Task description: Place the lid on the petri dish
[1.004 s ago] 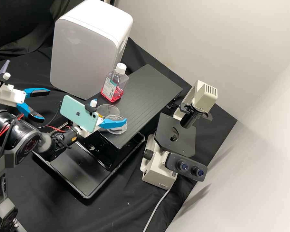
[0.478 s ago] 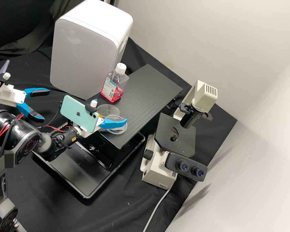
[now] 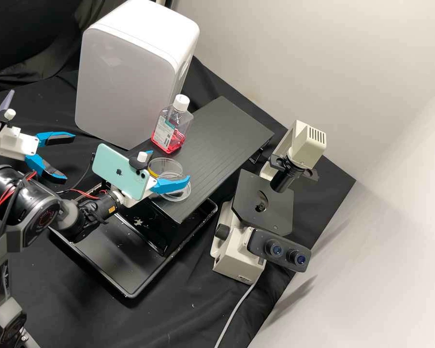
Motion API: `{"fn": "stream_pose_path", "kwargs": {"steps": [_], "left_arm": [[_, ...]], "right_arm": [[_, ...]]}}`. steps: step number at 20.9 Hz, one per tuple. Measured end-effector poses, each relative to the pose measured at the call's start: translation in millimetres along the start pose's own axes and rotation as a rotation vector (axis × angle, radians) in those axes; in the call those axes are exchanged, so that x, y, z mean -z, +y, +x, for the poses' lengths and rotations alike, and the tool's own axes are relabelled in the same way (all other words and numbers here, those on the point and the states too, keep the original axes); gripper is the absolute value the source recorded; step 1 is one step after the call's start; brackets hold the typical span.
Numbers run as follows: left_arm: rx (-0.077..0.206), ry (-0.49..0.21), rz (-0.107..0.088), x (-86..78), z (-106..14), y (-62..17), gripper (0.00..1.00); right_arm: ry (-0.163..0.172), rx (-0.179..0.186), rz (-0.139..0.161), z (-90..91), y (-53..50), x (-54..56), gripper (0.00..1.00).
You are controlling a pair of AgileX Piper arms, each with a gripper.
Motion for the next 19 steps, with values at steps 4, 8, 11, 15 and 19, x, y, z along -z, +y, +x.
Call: {"fn": "stream_pose_path", "kwargs": {"steps": [4, 8, 11, 15, 19], "left_arm": [[0.0, 0.0, 0.0, 0.0, 0.0, 0.0, 1.0], [0.0, 0.0, 0.0, 0.0, 0.0, 0.0, 1.0], [0.0, 0.0, 0.0, 0.0, 0.0, 0.0, 1.0], [0.0, 0.0, 0.0, 0.0, 0.0, 0.0, 1.0], [0.0, 0.0, 0.0, 0.0, 0.0, 0.0, 1.0]], "right_arm": [[-0.007, -0.005, 0.023, 0.3, 1.5, -2.0, 0.0], [-0.017, -0.013, 0.043, 0.8, 3.8, -5.1, 0.0], [-0.02, -0.016, 0.05, 1.0, 4.8, -6.5, 0.0], [-0.022, -0.018, 0.057, 1.0, 5.2, -7.0, 0.0], [-0.023, -0.019, 0.058, 1.1, 5.4, -7.3, 0.0]]}}
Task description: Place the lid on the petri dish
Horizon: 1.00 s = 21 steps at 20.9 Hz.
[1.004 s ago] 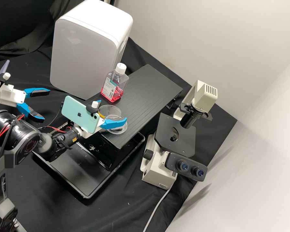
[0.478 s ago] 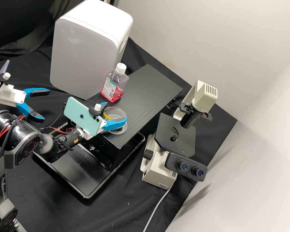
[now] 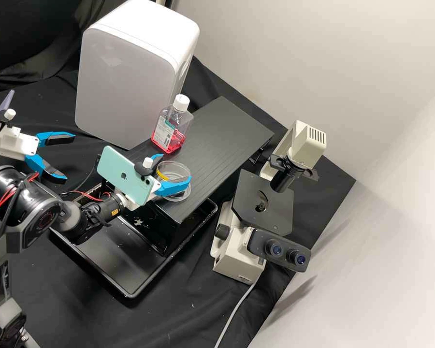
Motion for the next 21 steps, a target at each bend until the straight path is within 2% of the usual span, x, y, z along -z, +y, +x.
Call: {"fn": "stream_pose_path", "kwargs": {"steps": [3, 9, 11, 21], "left_arm": [[0.0, 0.0, 0.0, 0.0, 0.0, 0.0, 1.0], [0.0, 0.0, 0.0, 0.0, 0.0, 0.0, 1.0], [0.0, 0.0, 0.0, 0.0, 0.0, 0.0, 1.0], [0.0, 0.0, 0.0, 0.0, 0.0, 0.0, 1.0]], "right_arm": [[0.005, -0.014, 0.007, -1.1, 5.4, 0.3, 0.0], [-0.015, -0.031, 0.03, -13.4, 14.7, -4.6, 0.0], [-0.015, -0.033, 0.043, -15.6, 15.6, -4.6, 0.0], [-0.026, -0.031, 0.045, -19.4, 16.1, -7.7, 0.0]]}}
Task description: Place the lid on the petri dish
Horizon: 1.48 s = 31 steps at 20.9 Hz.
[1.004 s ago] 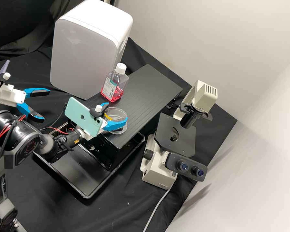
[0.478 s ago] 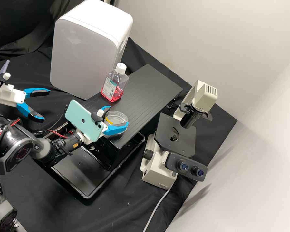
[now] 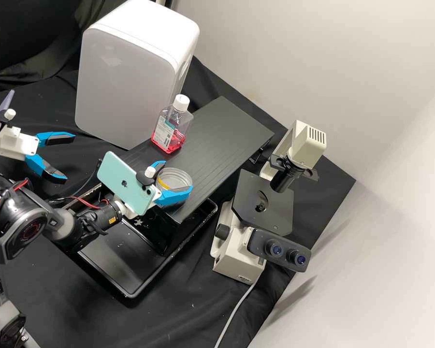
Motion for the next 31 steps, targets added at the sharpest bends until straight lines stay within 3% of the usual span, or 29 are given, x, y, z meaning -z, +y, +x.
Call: {"fn": "stream_pose_path", "kwargs": {"steps": [16, 17, 18, 26, 30, 31], "left_arm": [[0.0, 0.0, 0.0, 0.0, 0.0, 0.0, 1.0], [0.0, 0.0, 0.0, 0.0, 0.0, 0.0, 1.0], [0.0, 0.0, 0.0, 0.0, 0.0, 0.0, 1.0], [0.003, -0.002, 0.0, -0.4, 0.3, -0.7, 1.0], [0.003, -0.003, -0.001, -1.2, 0.5, -0.9, 1.0], [0.001, 0.003, -0.003, -0.6, 0.5, -0.6, 1.0]], "right_arm": [[-0.006, 0.008, -0.001, -12.9, -0.1, -2.7, 0.0], [-0.006, 0.008, -0.001, -12.9, -0.1, -2.7, 1.0], [-0.006, 0.008, -0.001, -12.9, -0.1, -2.7, 0.0], [-0.005, 0.004, 0.002, -14.8, 1.3, -2.5, 0.0], [-0.003, 0.006, 0.019, -18.1, 2.5, -3.7, 0.0], [-0.003, 0.006, 0.018, -18.1, 2.9, -4.0, 1.0]]}}
